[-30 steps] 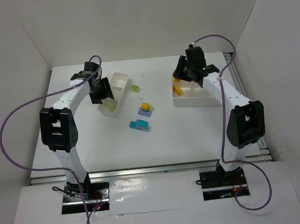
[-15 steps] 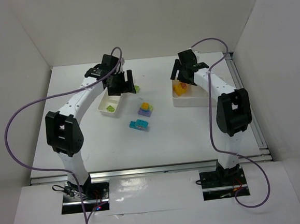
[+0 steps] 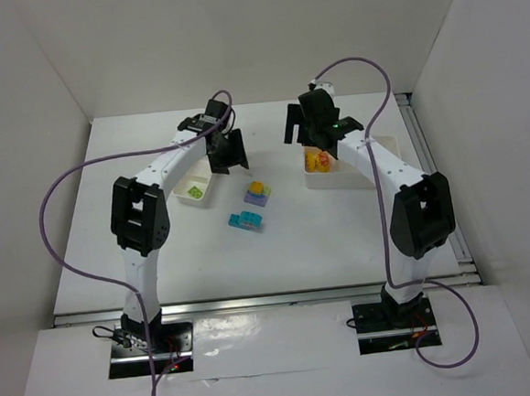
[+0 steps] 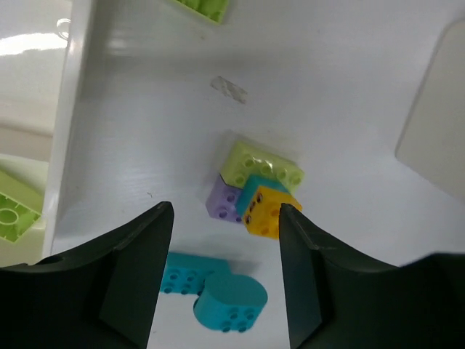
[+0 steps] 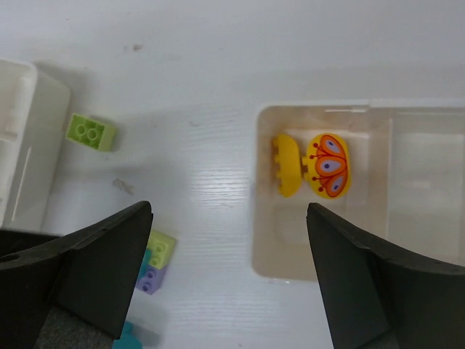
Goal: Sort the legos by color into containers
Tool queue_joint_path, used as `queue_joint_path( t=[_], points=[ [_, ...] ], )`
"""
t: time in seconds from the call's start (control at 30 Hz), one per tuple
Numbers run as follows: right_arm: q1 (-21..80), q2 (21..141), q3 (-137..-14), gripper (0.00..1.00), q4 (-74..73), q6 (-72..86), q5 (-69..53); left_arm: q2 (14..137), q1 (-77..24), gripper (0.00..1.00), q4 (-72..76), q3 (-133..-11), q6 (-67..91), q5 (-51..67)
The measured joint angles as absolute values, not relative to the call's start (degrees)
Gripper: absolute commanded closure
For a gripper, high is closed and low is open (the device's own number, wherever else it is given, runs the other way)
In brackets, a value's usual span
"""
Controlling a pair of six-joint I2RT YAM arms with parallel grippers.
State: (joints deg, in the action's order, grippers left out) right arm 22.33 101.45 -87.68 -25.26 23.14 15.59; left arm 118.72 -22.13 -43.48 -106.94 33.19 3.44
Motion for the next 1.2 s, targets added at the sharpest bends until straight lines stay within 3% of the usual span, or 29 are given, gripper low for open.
queue_joint_path(
  t=[0.5,0.8,0.9,1.07,1.2],
  points=[
    [24.67,99.94,-87.61,0.04,-25.52,21.96,12.80,138.85,-23.22,0.29,-45.58,-126.45,54.08,-15.31],
    [25.06,95.48,-87.59,0.02,-26.39,21.96,12.62,145.56,-23.79,0.29,-44.88,-133.12,55.68,-19.70],
    [25.06,95.35,-87.35,0.02,-26.37,21.98,12.60,146.19,-23.66,0.37,-44.56,-134.30,55.44,-19.86],
    [25.17,95.35,-85.52,0.02,-26.81,21.98,12.62,148.14,-23.66,0.38,-42.28,-136.38,52.10,-19.00],
    [25.39,95.37,-84.75,0.02,-27.07,22.00,12.58,148.90,-23.66,0.21,-39.77,-137.27,49.25,-18.39]
  ],
)
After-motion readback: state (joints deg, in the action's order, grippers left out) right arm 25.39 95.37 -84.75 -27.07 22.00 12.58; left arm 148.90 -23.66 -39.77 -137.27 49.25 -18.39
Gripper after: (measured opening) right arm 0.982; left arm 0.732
